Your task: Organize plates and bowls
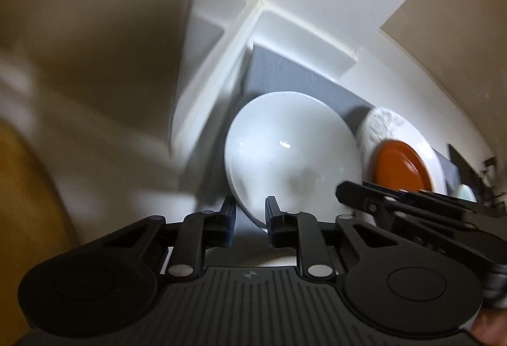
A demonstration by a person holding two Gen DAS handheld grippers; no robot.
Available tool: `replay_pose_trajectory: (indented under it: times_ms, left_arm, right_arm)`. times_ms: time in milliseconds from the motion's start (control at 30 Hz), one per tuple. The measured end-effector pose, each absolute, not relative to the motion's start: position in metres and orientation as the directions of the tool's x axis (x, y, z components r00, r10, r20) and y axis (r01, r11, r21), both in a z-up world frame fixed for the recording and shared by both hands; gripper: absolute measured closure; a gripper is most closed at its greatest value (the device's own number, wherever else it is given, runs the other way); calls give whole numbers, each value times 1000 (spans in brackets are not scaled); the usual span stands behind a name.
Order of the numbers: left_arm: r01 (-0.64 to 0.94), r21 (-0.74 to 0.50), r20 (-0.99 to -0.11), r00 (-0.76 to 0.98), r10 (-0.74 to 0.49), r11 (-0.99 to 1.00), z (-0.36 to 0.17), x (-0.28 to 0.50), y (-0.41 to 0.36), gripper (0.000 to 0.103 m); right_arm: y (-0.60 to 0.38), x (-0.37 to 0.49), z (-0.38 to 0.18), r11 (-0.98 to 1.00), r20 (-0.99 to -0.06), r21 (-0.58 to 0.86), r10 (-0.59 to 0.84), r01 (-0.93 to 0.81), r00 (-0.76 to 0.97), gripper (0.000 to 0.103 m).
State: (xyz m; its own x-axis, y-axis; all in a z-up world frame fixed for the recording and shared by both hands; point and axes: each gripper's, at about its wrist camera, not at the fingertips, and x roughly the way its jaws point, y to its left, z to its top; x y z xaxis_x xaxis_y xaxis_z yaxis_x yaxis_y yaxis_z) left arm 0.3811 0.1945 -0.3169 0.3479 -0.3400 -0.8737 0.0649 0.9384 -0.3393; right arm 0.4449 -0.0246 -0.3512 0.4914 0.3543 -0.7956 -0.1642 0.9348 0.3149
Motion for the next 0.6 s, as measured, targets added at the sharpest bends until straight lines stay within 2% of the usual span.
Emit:
replay_pose_trajectory:
  times_ms: [200,300,433,600]
  left_arm:
    - [12,-423,-850,343,-401,906,-325,382,210,81]
    - [-31,-381,-857,388,-340,924,-326,390,215,81]
    - [-46,-389,-847,411,-338,920,-331,398,220,81]
    - [17,-328,-857,415,-305,945,-331,394,205,81]
  right_arm:
    - [-29,438,-356,927,-794,339,373,-160,480,89]
    - [-26,443,-353,941,-798,300,339,-158,498,89]
    - [-30,445,-350,937,-790,319,347,-145,506,88]
    - [-29,443,-356,935,-792,335,346,-115,503,87]
